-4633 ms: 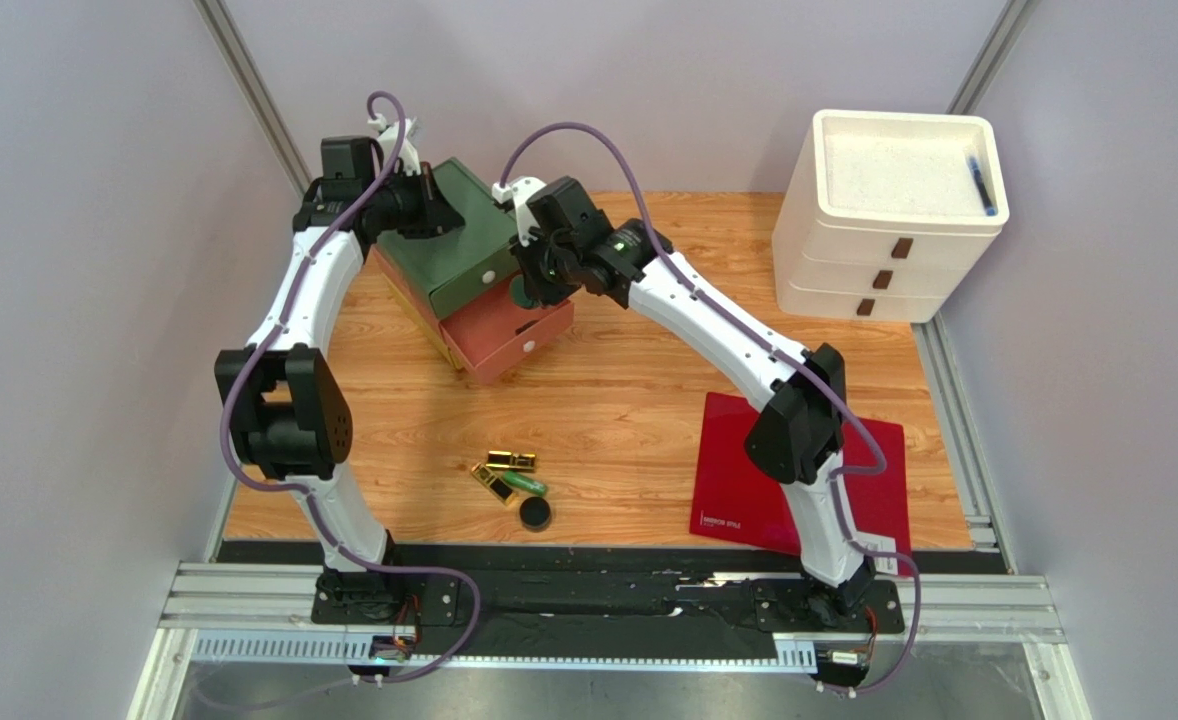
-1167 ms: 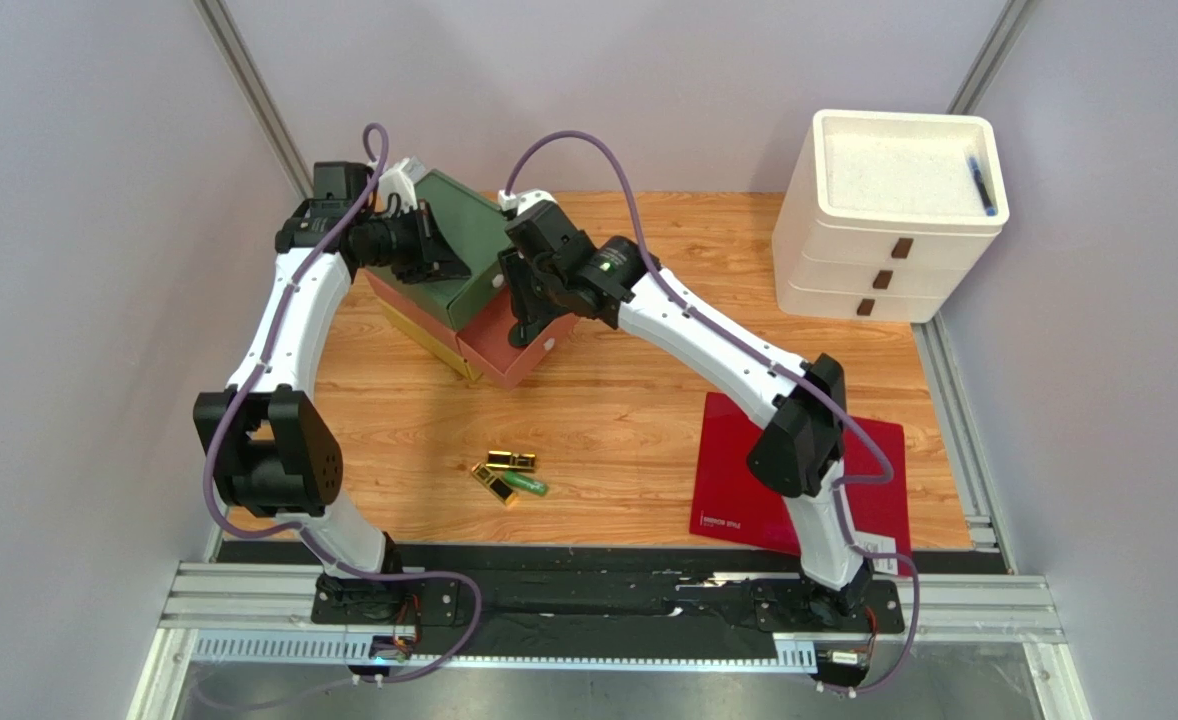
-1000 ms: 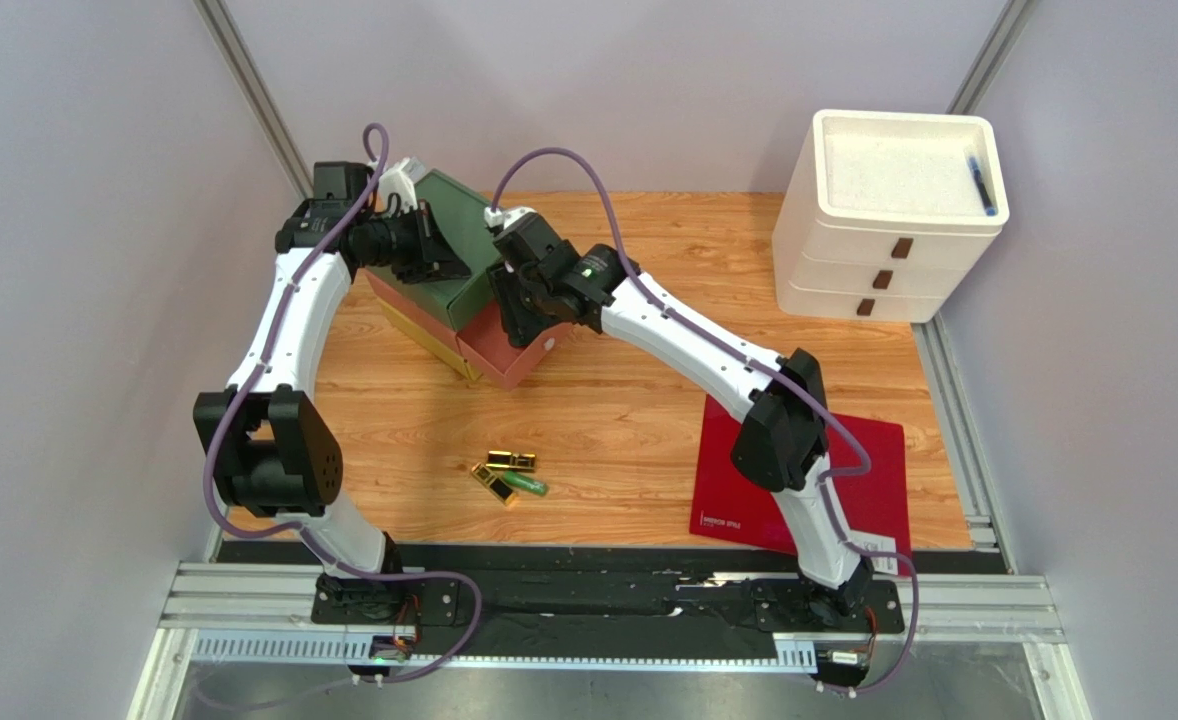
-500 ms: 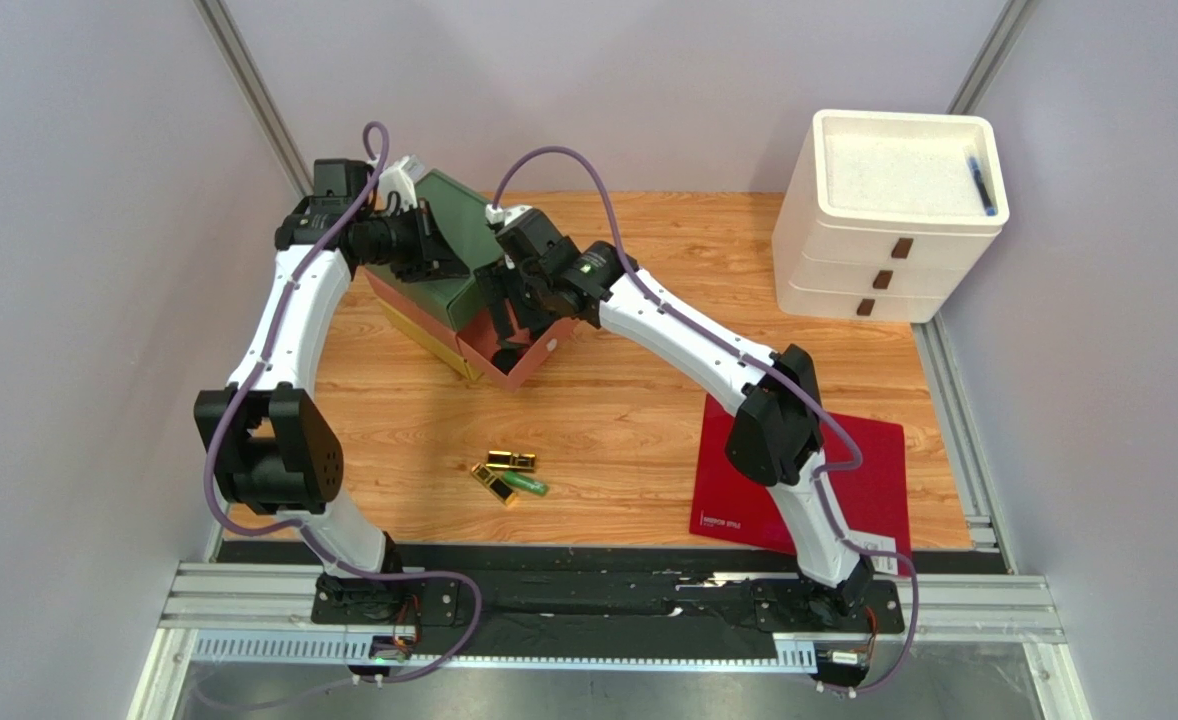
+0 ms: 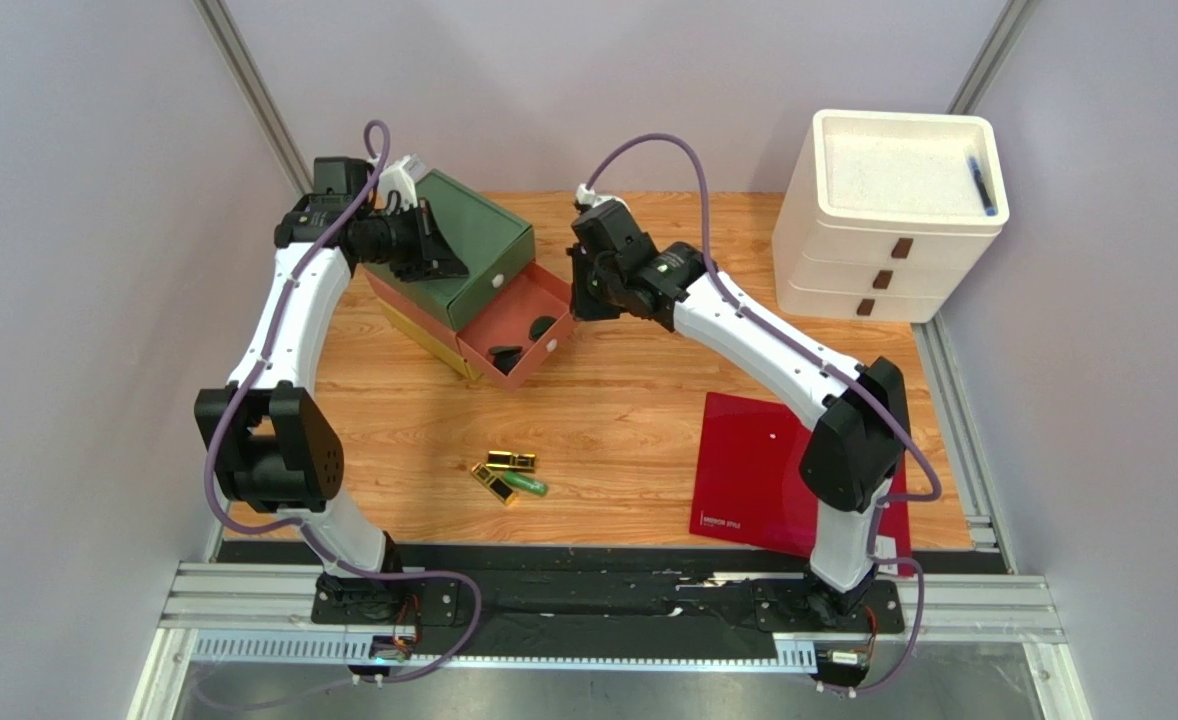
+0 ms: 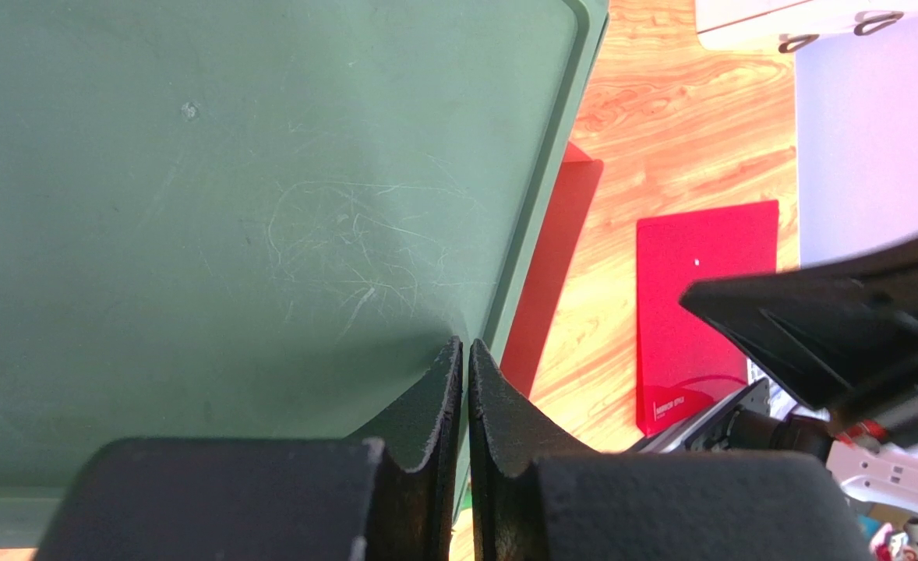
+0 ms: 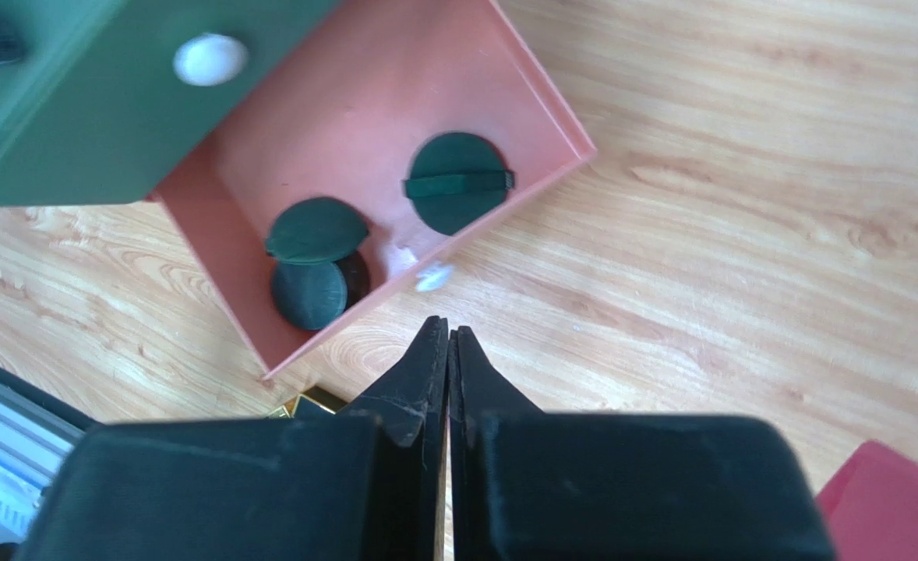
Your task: Organize the makeup
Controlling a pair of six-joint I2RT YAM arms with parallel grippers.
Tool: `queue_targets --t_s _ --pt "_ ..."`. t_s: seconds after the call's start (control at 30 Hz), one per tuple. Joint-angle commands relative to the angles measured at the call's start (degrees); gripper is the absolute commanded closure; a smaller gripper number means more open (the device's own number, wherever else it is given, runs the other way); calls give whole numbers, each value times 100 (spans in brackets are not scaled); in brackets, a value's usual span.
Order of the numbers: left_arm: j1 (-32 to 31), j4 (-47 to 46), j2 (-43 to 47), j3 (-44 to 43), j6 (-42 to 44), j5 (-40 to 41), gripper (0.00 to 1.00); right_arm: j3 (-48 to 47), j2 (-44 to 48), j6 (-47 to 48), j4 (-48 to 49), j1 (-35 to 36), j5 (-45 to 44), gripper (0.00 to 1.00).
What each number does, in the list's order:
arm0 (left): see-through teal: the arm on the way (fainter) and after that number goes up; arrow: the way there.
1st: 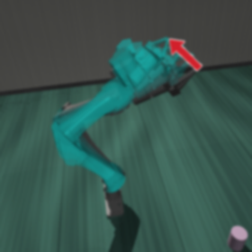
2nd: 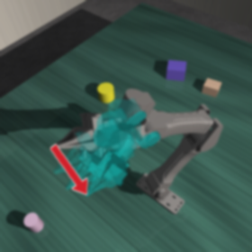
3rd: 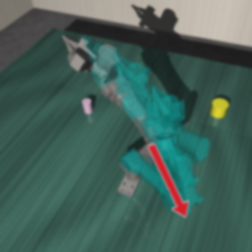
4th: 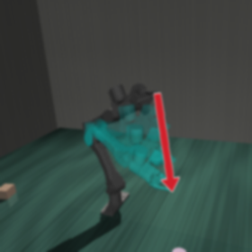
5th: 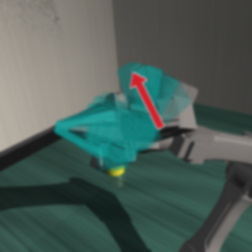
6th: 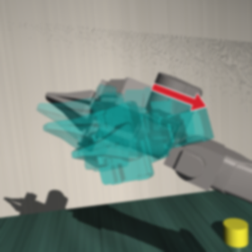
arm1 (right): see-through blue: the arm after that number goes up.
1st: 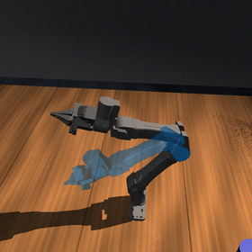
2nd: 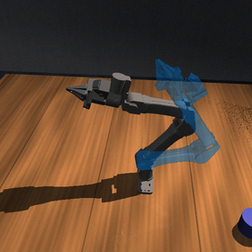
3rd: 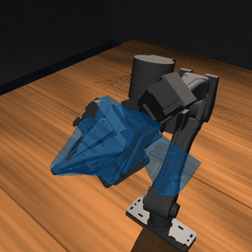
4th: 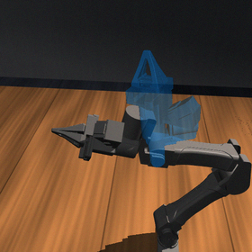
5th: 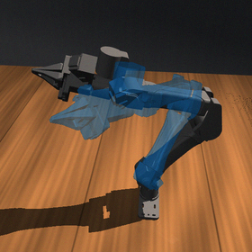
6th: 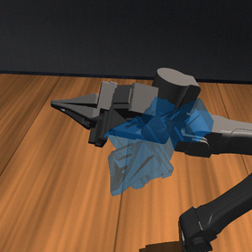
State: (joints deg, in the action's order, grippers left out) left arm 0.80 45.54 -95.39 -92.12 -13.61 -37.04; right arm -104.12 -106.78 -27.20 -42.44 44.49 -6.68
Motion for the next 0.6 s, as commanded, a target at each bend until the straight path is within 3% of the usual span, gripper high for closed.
queue_targets --t_s 0.0,0.27,0.57 --pt "43 245 -85 -87 200 258 90 190 -158 -531 140 -37 368 100" --pt "34 271 -76 -61 192 276 90 -548 -1256 -672 -178 -46 1028 100" --pt "35 341 -128 -61 218 329 90 -1260 -1766 -865 490 -116 1590 100"
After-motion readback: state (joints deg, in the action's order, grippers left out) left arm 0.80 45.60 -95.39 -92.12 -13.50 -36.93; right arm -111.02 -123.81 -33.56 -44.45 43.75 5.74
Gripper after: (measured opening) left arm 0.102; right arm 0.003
